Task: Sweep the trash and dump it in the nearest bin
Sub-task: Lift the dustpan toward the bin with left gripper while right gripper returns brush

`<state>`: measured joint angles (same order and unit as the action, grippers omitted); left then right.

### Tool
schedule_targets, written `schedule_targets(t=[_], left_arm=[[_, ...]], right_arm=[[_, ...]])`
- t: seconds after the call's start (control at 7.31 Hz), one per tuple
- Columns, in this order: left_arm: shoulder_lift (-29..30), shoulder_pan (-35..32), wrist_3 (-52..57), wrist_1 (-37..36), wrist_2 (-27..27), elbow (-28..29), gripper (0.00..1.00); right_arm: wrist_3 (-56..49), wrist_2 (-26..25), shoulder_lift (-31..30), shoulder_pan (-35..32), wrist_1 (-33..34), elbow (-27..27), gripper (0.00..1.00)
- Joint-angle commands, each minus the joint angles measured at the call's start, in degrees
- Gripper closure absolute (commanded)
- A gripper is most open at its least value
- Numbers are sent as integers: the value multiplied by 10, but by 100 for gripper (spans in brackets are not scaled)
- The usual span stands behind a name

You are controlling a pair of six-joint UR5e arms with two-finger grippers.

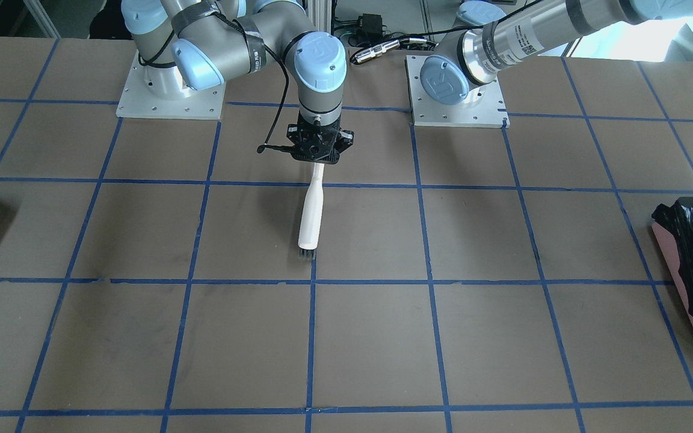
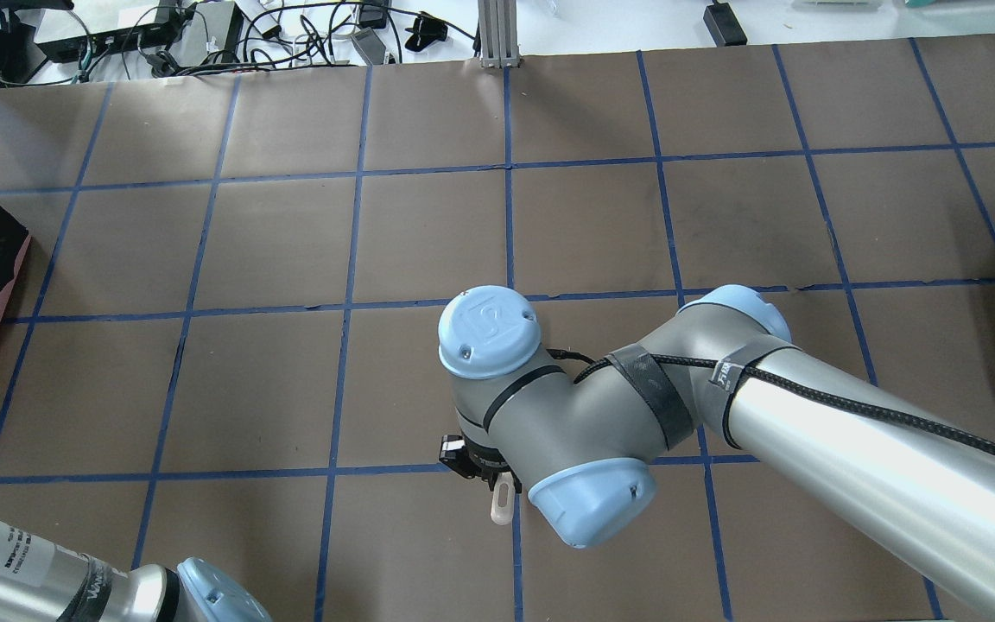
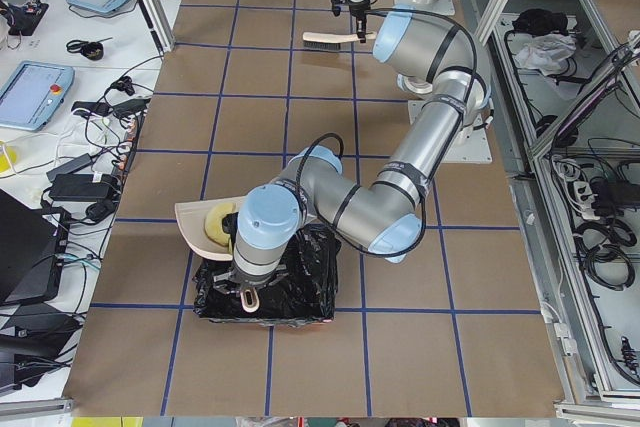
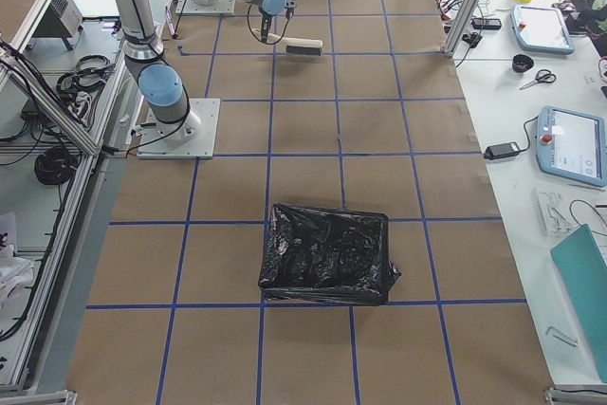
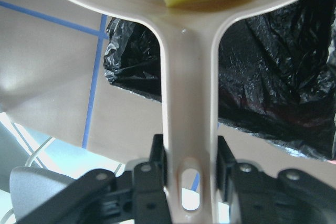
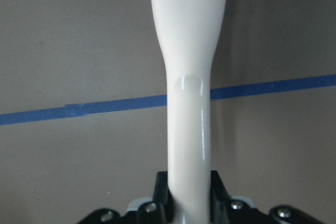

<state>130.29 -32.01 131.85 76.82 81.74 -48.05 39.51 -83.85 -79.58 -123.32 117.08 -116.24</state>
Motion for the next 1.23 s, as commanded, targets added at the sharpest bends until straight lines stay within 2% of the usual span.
schedule_targets(t=[0.0, 0.14, 0.27, 0.41, 0.55, 0.68, 0.96, 1.09], left_arm=[[20, 5, 52, -77, 2, 4, 100], [20, 5, 93, -113, 6, 1, 100], [18, 6, 106, -121, 27, 5, 100], [19, 6, 109, -161, 33, 4, 100], [21, 6, 109, -191, 62, -1, 100], [6, 5, 117, -219, 99, -24, 100], [-15, 5, 160, -336, 107, -92, 100], [-27, -5, 167, -364, 152, -107, 100]], right_arm=[[2, 2, 2, 0, 5, 0, 100], [2, 2, 2, 0, 4, -1, 93], [0, 3, 2, 0, 5, -1, 80], [2, 3, 3, 0, 6, -1, 28], [5, 1, 3, 0, 7, -1, 0], [5, 1, 2, 0, 4, -1, 0], [5, -9, 2, 0, -2, 3, 0], [4, -17, -4, 3, -2, 5, 0]])
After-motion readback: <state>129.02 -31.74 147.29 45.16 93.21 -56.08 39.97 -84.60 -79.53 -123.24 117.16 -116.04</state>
